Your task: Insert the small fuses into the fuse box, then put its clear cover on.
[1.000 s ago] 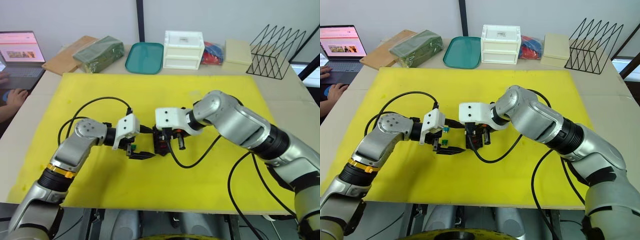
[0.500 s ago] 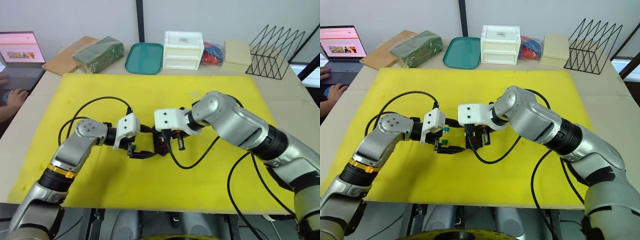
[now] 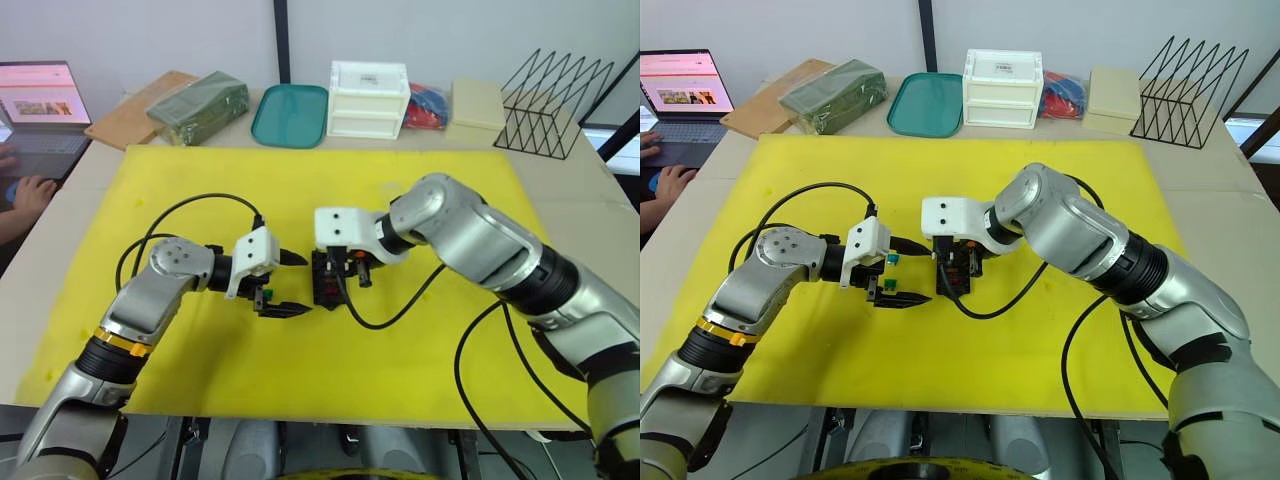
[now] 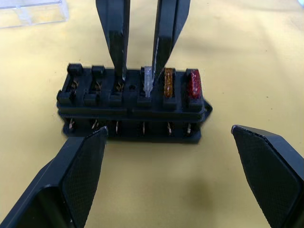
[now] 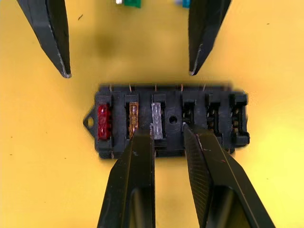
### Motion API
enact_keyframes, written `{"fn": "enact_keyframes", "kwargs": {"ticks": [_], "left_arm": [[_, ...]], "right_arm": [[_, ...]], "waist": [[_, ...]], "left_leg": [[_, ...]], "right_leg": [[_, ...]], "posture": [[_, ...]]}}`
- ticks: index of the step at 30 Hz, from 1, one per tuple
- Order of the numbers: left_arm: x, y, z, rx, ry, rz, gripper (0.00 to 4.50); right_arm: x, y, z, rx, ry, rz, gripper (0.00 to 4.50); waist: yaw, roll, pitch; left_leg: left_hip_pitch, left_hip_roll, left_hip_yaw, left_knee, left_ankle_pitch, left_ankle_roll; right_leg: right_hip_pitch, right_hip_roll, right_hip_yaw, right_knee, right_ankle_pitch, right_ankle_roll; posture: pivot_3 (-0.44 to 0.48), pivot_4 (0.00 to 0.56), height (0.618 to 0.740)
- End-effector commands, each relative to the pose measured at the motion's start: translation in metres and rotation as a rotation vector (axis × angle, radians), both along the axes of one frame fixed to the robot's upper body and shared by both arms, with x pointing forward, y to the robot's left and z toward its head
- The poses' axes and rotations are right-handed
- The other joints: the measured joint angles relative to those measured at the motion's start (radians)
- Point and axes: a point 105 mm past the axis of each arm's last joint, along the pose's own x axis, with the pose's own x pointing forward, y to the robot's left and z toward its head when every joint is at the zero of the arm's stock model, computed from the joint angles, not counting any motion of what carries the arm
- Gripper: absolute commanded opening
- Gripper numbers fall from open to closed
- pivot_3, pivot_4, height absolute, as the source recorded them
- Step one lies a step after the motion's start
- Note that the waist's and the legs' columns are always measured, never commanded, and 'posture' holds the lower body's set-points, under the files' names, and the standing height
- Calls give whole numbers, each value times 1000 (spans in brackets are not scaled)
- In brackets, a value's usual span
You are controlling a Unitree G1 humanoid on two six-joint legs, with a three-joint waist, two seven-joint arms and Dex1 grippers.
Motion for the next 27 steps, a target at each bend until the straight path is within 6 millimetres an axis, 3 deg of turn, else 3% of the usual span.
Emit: {"fn": "enact_keyframes", "kwargs": {"ticks": [1,9,12,13,27], "left_arm": [[1,3,10,-6,-46,-4,4500],[3,7,12,-8,-48,11,4500],[3,8,12,-7,-48,16,4500],[3,8,12,-7,-48,17,4500],[3,10,13,-4,-49,19,4500]], "right_arm": [[-7,5,32,68,-51,46,968],[-9,4,28,148,-28,44,968],[-9,5,21,216,11,26,73],[-10,4,19,224,17,24,26],[-2,-3,1,230,21,-24,26]], "waist": [[0,0,0],[0,0,0],[-1,0,0],[-1,0,0],[0,0,0]], "left_leg": [[0,0,0,0,0,0],[0,0,0,0,0,0],[0,0,0,0,0,0],[0,0,0,0,0,0],[0,0,0,0,0,0]], "right_leg": [[0,0,0,0,0,0],[0,0,0,0,0,0],[0,0,0,0,0,0],[0,0,0,0,0,0],[0,0,0,0,0,0]], "posture": [[0,150,740],[0,150,740],[0,150,740],[0,150,740],[0,150,740]]}}
